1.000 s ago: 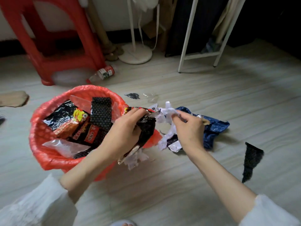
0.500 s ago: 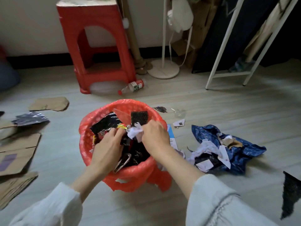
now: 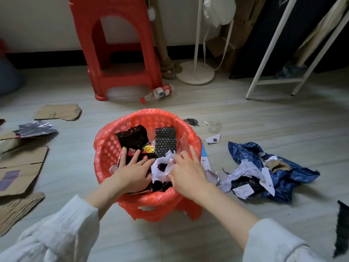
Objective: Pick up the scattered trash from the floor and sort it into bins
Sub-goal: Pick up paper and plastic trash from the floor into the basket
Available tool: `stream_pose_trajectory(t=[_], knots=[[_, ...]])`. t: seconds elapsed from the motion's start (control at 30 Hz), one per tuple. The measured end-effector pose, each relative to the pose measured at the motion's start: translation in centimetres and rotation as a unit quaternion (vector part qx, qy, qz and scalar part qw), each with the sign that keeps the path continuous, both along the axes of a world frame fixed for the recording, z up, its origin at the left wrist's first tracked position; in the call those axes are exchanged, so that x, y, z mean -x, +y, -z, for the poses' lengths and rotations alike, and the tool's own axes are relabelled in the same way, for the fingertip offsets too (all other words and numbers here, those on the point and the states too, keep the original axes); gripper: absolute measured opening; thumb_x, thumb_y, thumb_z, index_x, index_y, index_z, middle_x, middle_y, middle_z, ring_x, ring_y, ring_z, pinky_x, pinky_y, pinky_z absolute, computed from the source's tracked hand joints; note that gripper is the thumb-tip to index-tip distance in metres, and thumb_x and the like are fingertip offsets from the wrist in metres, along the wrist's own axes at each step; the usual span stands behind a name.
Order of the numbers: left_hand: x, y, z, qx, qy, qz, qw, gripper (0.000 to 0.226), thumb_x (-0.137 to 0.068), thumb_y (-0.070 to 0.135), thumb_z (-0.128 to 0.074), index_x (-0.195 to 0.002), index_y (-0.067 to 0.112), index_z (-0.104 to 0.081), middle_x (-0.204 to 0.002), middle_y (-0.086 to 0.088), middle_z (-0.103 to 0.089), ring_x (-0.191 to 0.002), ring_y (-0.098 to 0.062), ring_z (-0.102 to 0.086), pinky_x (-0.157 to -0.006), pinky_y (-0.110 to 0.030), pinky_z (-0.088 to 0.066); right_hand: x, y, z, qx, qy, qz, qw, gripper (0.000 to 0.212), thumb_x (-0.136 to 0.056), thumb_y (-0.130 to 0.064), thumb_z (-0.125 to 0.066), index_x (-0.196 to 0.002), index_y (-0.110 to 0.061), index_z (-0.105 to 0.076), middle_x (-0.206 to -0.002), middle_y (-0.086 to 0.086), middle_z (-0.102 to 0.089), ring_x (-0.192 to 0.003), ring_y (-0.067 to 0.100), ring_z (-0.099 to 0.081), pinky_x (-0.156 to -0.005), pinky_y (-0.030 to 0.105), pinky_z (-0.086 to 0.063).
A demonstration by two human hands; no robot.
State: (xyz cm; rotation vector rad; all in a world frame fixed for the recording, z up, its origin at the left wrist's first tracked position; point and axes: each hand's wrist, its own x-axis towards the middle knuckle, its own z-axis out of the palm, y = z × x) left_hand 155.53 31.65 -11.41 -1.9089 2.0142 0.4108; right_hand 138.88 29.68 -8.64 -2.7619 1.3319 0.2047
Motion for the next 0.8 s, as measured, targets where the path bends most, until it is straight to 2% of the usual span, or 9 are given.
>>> stream_pose_trajectory(t=[0.07,0.1,0.17,0.23,0.3,0.37,0.53,0.67,0.8], knots=[[-0.2,0.3,-0.5,-0.001,0.068,-0.028,0.997,0.054,-0.098,0.036,-0.020,-0.147,0.034,0.002,-0.157,0.008,-0.009,-0.144,-0.022,0.009,-0.108,-0.058,0.018,-1.2,-0.4,-1.2,0.042,-0.002,0.026,0.999,0.014,-0.072,-0.034,-0.071,-0.079,-0.022,-0.075,-0.095,0.001,-0.064,-0.096,0.022,-0.054,-0.090,0.038,-0.026],[-0.3,0.4,-0.9,0.002,0.109,-0.041,0.993,0.055,-0.098,0.033,-0.020,-0.145,0.040,0.007,-0.156,0.012,-0.006,-0.144,-0.021,0.008,-0.108,-0.058,0.018,-1.6,-0.5,-1.3,0.043,-0.010,0.041,0.998,0.010,-0.071,-0.030,-0.072,-0.076,-0.023,-0.074,-0.090,0.001,-0.065,-0.090,0.022,-0.058,-0.083,0.036,-0.030],[-0.4,0.6,-1.3,0.026,0.177,-0.064,0.982,0.056,-0.098,0.035,-0.021,-0.137,0.055,0.015,-0.155,0.018,0.003,-0.144,-0.020,0.012,-0.106,-0.061,0.017,-2.1,-1.0,-0.8,-0.016,-0.030,0.076,0.997,0.018,-0.087,-0.020,-0.057,-0.100,-0.016,-0.069,-0.108,0.007,-0.064,-0.103,0.026,-0.057,-0.085,0.035,-0.038],[-0.5,0.8,-1.4,0.054,0.176,-0.043,0.982,0.050,-0.090,0.060,-0.013,-0.124,0.065,0.023,-0.153,0.018,0.018,-0.141,-0.018,0.020,-0.106,-0.065,0.010,-2.1,-1.1,0.0,-0.080,-0.023,0.089,0.993,0.027,-0.091,-0.015,-0.048,-0.114,-0.010,-0.061,-0.121,0.013,-0.058,-0.115,0.030,-0.051,-0.089,0.034,-0.042],[-0.7,0.8,-1.0,0.052,0.141,0.008,0.989,0.058,-0.065,0.084,0.007,-0.118,0.070,0.026,-0.144,0.018,0.034,-0.138,-0.018,0.027,-0.104,-0.068,0.005,-1.9,-0.8,-0.4,-0.083,-0.010,0.056,0.995,0.031,-0.090,-0.015,-0.045,-0.116,-0.007,-0.059,-0.127,0.018,-0.053,-0.117,0.031,-0.049,-0.094,0.037,-0.038],[-0.6,0.5,-0.3,0.028,0.108,0.039,0.993,0.068,-0.055,0.087,0.015,-0.120,0.070,0.022,-0.137,0.018,0.041,-0.137,-0.021,0.029,-0.102,-0.070,0.004,-1.2,-0.4,-1.0,-0.097,-0.001,0.024,0.995,0.033,-0.089,-0.017,-0.042,-0.116,-0.009,-0.059,-0.134,0.018,-0.048,-0.119,0.030,-0.049,-0.104,0.039,-0.028],[0.9,-1.3,2.0,-0.060,0.022,0.046,0.997,0.064,-0.073,0.079,-0.008,-0.131,0.063,0.014,-0.147,0.010,0.037,-0.138,-0.025,0.028,-0.099,-0.074,0.006,2.9,-0.3,-0.2,-0.031,-0.090,-0.002,0.995,0.057,-0.090,-0.037,-0.018,-0.121,-0.013,-0.060,-0.135,0.006,-0.051,-0.134,0.023,-0.034,-0.117,0.037,0.000],[1.5,-2.6,4.3,-0.098,-0.035,0.053,0.993,0.059,-0.086,0.070,-0.017,-0.139,0.055,0.007,-0.149,0.007,0.034,-0.140,-0.028,0.025,-0.097,-0.076,0.003,3.9,0.2,0.9,-0.077,-0.160,0.027,0.984,0.082,-0.076,-0.050,0.004,-0.139,-0.021,-0.040,-0.156,0.002,-0.017,-0.145,0.013,0.002,-0.117,0.033,-0.003],[1.9,-4.0,6.5,-0.137,-0.059,0.037,0.988,0.058,-0.088,0.068,-0.015,-0.140,0.051,0.005,-0.148,0.006,0.035,-0.138,-0.028,0.028,-0.098,-0.076,0.007,3.6,0.1,1.7,-0.083,-0.170,0.037,0.981,0.080,-0.077,-0.046,0.005,-0.141,-0.020,-0.037,-0.158,0.003,-0.008,-0.145,0.012,0.010,-0.117,0.034,-0.001]])
